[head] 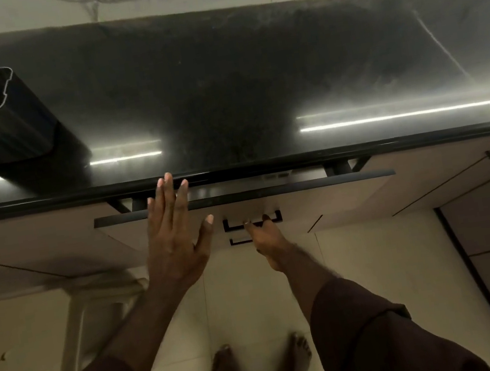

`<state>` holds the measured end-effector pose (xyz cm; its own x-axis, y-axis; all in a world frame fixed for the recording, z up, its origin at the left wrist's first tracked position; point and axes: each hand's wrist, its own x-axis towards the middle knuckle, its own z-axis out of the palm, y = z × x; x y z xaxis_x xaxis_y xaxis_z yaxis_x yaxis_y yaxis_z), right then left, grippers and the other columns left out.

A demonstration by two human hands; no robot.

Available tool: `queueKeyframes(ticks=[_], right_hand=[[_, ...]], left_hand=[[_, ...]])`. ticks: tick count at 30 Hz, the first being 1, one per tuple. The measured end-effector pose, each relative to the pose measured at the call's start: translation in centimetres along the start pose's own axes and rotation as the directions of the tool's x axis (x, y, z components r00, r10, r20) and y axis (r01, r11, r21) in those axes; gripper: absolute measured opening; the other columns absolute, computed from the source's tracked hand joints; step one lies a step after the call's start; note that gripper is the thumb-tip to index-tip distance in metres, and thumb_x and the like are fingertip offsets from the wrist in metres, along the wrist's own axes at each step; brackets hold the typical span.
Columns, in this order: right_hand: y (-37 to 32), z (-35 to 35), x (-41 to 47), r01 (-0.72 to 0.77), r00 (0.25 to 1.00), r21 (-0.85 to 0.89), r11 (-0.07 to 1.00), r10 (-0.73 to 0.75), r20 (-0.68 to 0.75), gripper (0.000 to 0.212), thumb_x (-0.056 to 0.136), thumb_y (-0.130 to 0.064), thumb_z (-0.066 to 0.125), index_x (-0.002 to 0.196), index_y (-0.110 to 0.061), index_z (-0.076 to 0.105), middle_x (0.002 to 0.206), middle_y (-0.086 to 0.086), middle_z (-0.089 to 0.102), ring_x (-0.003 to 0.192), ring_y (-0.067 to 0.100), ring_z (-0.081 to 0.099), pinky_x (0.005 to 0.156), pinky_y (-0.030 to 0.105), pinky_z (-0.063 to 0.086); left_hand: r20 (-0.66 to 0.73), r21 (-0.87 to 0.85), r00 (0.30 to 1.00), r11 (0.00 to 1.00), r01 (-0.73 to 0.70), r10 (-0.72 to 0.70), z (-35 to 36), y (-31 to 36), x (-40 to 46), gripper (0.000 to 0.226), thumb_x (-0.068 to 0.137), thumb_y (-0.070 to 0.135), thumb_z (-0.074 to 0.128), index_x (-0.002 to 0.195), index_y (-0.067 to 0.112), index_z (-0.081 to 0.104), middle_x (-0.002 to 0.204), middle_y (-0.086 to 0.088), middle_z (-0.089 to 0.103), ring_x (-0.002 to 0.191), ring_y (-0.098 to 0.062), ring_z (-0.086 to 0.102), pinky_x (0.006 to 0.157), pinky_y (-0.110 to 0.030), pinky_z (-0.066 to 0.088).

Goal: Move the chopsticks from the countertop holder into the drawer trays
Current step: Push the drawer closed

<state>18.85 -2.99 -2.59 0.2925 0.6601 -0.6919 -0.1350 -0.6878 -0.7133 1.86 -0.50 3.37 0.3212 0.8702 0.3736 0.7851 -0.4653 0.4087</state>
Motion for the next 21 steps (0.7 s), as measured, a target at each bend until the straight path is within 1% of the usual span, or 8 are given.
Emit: queueKeyframes(ticks=[2, 6, 9, 13, 18, 21], right_hand=[[-0.6, -0.3, 1.0, 0.012, 1.0, -0.062, 0.998, -0.011, 0.017, 0.069, 0.1, -0.032, 0.05, 0.154, -0.009, 0.014, 0.156, 0.01, 0.032, 0.14, 0.029, 0.035, 0.109, 0.036, 0.032], [-2.3, -0.7, 2.4, -0.013, 0.998, -0.132, 0.991, 0.022, 0.067, 0.072, 0.101, -0.037, 0.047, 0.155, -0.014, 0.007, 0.157, 0.01, 0.028, 0.14, 0.03, 0.033, 0.11, 0.038, 0.032], [-3.1, -0.9, 3.3, -0.04, 0.996, -0.161, 0.986, 0.052, 0.072, 0.068, 0.101, -0.035, 0.046, 0.155, -0.013, 0.01, 0.155, 0.013, 0.031, 0.137, 0.03, 0.036, 0.109, 0.038, 0.034], [-3.3, -0.9, 4.1, -0.039, 0.995, -0.2, 0.979, 0.057, 0.085, 0.071, 0.101, -0.036, 0.047, 0.155, -0.018, 0.005, 0.159, 0.011, 0.025, 0.14, 0.03, 0.033, 0.11, 0.039, 0.033], [-3.6, -0.8, 4.8, -0.015, 0.996, -0.226, 0.974, 0.035, 0.083, 0.073, 0.101, -0.034, 0.047, 0.156, -0.018, 0.002, 0.16, 0.01, 0.022, 0.136, 0.029, 0.038, 0.101, 0.033, 0.039], [-3.7, -0.6, 5.2, -0.004, 0.996, -0.247, 0.969, 0.026, 0.086, 0.075, 0.1, -0.037, 0.048, 0.156, -0.021, 0.001, 0.161, 0.009, 0.018, 0.141, 0.032, 0.031, 0.109, 0.038, 0.034]], left_hand=[[0.021, 0.057, 1.0, 0.998, 0.014, -0.015, 0.8, -0.3, 0.5, 0.071, 0.096, 0.042, 0.045, 0.153, 0.006, 0.025, 0.163, -0.014, 0.013, 0.152, -0.022, 0.003, 0.123, -0.042, 0.008], [0.06, 0.124, 0.996, 0.99, 0.061, -0.069, 2.1, -0.7, 1.0, 0.074, 0.096, 0.043, 0.041, 0.155, 0.006, 0.018, 0.164, -0.014, 0.008, 0.153, -0.026, 0.002, 0.123, -0.045, 0.003], [0.055, 0.124, 0.992, 0.987, 0.105, -0.113, 2.9, -0.5, 1.7, 0.076, 0.096, 0.045, 0.04, 0.156, 0.006, 0.013, 0.164, -0.014, 0.005, 0.153, -0.026, 0.0, 0.123, -0.043, 0.001], [0.04, 0.114, 0.99, 0.985, 0.128, -0.133, 3.4, -0.1, 2.4, 0.077, 0.096, 0.044, 0.04, 0.156, 0.006, 0.011, 0.165, -0.014, 0.004, 0.153, -0.026, -0.001, 0.123, -0.045, 0.002], [0.027, 0.1, 0.992, 0.987, 0.123, -0.126, 3.6, 0.1, 3.4, 0.078, 0.096, 0.044, 0.041, 0.156, 0.004, 0.01, 0.164, -0.016, 0.003, 0.152, -0.026, -0.003, 0.123, -0.046, 0.002], [0.031, 0.097, 0.991, 0.988, 0.123, -0.127, 3.5, 0.1, 3.8, 0.078, 0.096, 0.044, 0.04, 0.156, 0.004, 0.009, 0.164, -0.015, 0.001, 0.152, -0.025, -0.004, 0.123, -0.046, 0.001]])
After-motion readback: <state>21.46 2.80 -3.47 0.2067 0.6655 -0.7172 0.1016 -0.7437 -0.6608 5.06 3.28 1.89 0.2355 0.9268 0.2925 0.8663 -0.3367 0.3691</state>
